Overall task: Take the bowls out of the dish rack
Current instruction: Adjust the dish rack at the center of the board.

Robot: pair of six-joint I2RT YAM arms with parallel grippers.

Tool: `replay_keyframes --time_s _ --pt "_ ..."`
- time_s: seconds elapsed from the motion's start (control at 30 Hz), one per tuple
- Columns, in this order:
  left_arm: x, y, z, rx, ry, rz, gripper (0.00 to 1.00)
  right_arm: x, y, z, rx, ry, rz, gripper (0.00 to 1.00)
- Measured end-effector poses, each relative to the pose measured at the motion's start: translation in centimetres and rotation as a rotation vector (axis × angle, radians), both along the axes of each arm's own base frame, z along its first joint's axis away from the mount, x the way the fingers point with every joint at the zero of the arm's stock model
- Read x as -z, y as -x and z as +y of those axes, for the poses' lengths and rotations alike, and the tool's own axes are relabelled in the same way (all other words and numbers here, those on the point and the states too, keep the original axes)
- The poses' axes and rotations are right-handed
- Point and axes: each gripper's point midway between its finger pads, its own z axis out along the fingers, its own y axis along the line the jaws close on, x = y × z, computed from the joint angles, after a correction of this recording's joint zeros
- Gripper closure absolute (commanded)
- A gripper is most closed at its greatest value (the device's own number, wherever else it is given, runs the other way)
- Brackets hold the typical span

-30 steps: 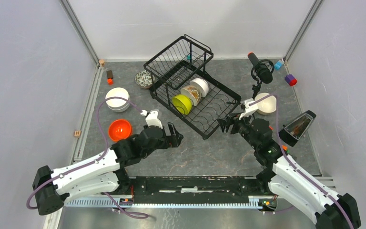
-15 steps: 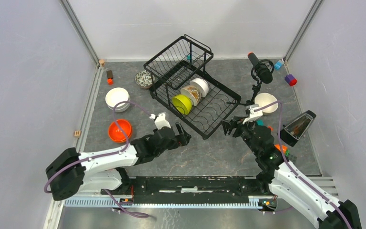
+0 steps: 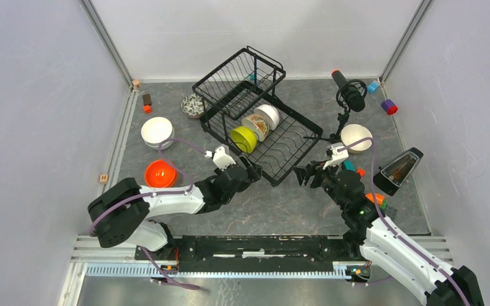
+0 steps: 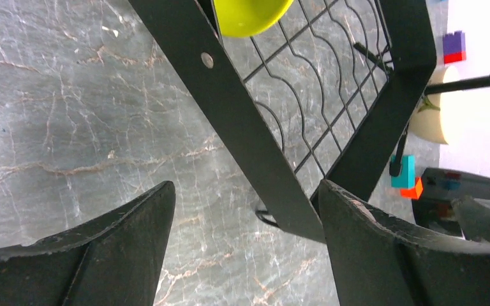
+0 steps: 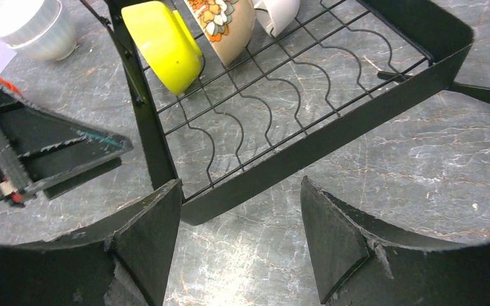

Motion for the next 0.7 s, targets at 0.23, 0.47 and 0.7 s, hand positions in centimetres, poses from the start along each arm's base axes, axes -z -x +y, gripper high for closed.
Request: replay_keyframes --time_s 0.23,0.47,0.7 --pt "-0.6 -1.9 -0.7 -0.066 -0.015 -0.034 0.06 0.7 1.0 0.9 -0.071 0.0 0.035 0.27" --pt "-1.5 -4.1 -3.0 -0.086 -0.034 -0.031 0.1 0.9 1.8 0.8 -0.095 0.018 0.044 0.27" --pt "2.9 -3.7 -1.9 -0.088 -0.18 0.063 0.23 0.5 1.9 0.6 -0.098 0.03 0.043 0.27"
